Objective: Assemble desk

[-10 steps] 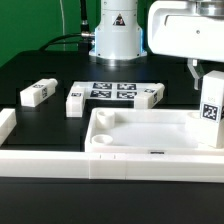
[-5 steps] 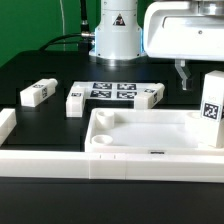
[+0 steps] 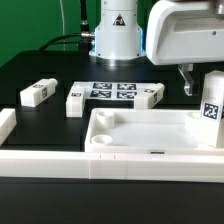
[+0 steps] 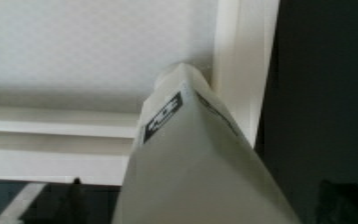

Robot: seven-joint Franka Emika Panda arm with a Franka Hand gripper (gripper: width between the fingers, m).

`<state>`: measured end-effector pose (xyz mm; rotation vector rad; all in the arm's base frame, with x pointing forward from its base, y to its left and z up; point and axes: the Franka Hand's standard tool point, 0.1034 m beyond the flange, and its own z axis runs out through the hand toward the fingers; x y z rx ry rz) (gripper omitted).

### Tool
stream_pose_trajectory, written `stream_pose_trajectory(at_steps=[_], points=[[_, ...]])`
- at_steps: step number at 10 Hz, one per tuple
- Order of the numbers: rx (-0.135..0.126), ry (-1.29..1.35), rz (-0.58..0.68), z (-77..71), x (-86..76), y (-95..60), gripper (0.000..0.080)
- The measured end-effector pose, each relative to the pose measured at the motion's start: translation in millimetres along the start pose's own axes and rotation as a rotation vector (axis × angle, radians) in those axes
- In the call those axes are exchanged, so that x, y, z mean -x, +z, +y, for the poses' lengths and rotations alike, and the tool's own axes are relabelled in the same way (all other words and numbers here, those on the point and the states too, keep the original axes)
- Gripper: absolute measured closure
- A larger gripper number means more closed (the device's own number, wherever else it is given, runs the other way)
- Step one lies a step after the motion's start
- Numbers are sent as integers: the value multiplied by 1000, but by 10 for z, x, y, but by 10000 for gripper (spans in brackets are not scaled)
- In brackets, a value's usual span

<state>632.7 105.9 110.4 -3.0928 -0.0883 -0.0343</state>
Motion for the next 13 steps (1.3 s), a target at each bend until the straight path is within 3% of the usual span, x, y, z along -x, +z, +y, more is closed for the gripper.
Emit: stream_pose_trajectory(at_steps=[2,5,10,12,13], points=[[6,-159,9,-12,-5,-2,151],[51,-499,36,-6,-17,22,151],[56,-737,29,63,-18,38,151],[56,-737,28,64,-18,39,408],[56,-732,29,64,-18,39,408]])
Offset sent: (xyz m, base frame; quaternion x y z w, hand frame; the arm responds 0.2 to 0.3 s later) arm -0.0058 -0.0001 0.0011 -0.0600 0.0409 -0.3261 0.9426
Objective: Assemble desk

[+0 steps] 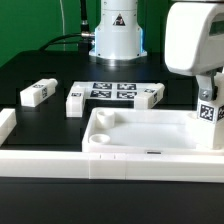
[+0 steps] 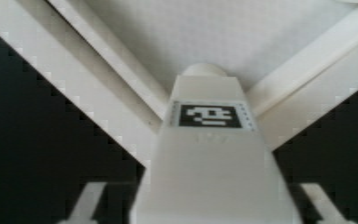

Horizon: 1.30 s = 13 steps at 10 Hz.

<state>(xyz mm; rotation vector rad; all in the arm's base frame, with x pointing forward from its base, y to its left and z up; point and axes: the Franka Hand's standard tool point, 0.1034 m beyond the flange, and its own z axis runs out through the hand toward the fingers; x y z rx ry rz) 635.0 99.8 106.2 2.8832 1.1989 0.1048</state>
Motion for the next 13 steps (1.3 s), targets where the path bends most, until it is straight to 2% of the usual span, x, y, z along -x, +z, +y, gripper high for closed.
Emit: stream_pose_trajectory(at_steps=[1,3,8,11,13], points=[[0,16,0,0,1,1,511],[-2,62,1,-3,-1,2,511],[-4,377,1,-11,-5,4,510],[-52,761,9,-38,1,21,509],[-58,1010,1,-37,9,27,509]])
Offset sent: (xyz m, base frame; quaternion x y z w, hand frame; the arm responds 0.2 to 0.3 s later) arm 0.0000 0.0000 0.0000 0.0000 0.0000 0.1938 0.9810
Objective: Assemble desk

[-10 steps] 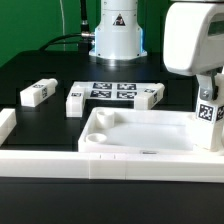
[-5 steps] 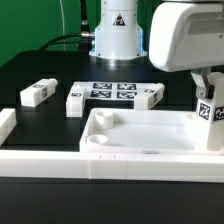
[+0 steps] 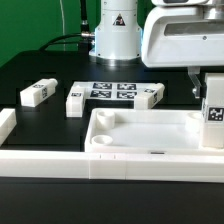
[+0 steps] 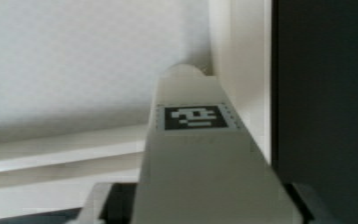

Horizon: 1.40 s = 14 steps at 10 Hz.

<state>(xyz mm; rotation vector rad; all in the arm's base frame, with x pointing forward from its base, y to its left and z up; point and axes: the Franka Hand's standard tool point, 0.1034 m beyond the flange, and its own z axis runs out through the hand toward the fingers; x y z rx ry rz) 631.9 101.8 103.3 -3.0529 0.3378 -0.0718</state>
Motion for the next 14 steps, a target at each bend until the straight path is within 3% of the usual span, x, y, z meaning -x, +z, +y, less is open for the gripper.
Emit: stream_pose_trajectory(at_steps=[5,8,10,14], points=[[7,429,-1,11,4,4,509],[6,476,0,6,4,5,500],[13,390,-3,-71,49,15,189],[15,-47,-9,-126,90,30,152]])
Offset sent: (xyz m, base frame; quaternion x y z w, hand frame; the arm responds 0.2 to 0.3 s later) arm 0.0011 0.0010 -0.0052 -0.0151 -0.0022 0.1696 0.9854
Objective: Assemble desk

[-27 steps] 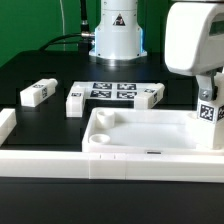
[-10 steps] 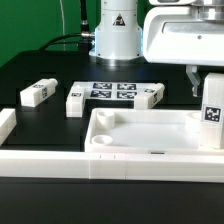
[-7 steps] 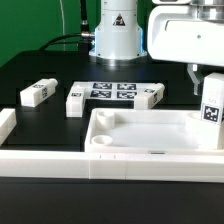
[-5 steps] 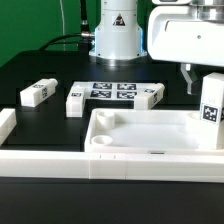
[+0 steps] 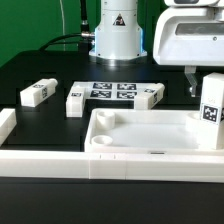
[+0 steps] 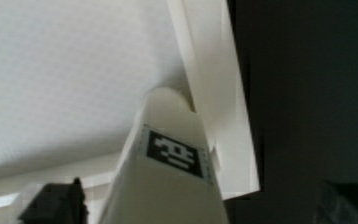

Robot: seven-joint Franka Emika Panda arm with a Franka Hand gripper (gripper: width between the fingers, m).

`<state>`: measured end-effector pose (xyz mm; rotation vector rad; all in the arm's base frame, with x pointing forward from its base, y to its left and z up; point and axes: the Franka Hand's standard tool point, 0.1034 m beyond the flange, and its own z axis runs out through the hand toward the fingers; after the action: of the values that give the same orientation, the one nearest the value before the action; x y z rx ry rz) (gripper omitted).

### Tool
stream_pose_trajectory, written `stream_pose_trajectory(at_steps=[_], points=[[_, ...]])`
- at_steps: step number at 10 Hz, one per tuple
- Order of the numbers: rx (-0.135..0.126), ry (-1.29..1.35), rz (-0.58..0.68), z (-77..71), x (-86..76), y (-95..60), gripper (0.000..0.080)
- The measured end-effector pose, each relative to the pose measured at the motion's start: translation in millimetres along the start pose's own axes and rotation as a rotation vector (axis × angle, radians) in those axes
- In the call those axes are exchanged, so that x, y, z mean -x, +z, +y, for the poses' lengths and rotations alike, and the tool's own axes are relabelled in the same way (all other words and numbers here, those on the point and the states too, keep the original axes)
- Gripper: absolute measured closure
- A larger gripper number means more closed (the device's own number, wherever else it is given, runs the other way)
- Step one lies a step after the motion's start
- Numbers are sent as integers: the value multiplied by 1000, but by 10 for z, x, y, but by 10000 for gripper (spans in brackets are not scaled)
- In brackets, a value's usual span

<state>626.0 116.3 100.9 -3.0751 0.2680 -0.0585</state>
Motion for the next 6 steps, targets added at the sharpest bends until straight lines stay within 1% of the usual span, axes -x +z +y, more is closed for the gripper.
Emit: stream_pose_trajectory(at_steps=[2,4,5,6], points=[[1,-98,0,-1,1,2,151],[1,-255,0,5,-1,3,151],[6,-320,2,8,-4,9,151],[30,-441,11,21,-18,19,151]])
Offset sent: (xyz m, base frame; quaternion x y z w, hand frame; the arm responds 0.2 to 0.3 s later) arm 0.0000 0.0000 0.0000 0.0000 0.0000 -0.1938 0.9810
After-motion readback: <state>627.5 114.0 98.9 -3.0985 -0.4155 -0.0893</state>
